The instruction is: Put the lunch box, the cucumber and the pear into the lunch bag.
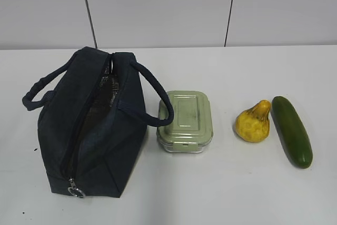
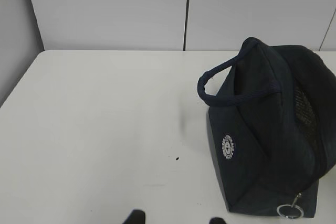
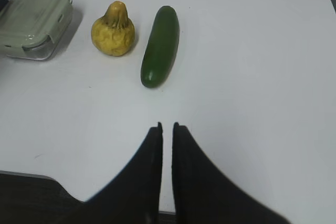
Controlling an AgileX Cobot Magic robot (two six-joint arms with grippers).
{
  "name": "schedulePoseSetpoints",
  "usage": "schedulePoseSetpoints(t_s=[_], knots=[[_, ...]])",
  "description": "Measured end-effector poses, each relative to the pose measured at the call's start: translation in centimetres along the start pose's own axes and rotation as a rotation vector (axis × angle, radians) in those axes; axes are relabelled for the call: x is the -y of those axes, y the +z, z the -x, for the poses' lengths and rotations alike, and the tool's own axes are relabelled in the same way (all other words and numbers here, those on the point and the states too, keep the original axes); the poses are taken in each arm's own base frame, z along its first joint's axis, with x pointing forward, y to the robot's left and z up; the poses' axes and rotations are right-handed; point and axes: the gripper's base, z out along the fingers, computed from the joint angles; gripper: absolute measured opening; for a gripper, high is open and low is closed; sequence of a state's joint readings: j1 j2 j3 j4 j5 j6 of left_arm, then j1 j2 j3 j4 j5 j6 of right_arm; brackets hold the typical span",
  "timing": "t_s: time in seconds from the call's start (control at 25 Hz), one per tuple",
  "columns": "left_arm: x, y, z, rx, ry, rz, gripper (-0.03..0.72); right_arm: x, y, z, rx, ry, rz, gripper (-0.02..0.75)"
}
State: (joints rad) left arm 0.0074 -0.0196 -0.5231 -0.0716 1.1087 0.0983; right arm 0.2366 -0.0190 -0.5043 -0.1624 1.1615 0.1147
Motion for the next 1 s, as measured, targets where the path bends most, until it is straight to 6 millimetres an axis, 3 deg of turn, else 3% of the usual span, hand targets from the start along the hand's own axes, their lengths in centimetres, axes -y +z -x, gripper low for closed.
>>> schedulePoseSetpoints(t_s=[1.0], knots=[[0.0, 0.0, 0.0, 0.0, 0.0, 0.0, 0.238, 0.0, 0.0, 0.0, 0.0, 0.0, 0.0, 0.061]])
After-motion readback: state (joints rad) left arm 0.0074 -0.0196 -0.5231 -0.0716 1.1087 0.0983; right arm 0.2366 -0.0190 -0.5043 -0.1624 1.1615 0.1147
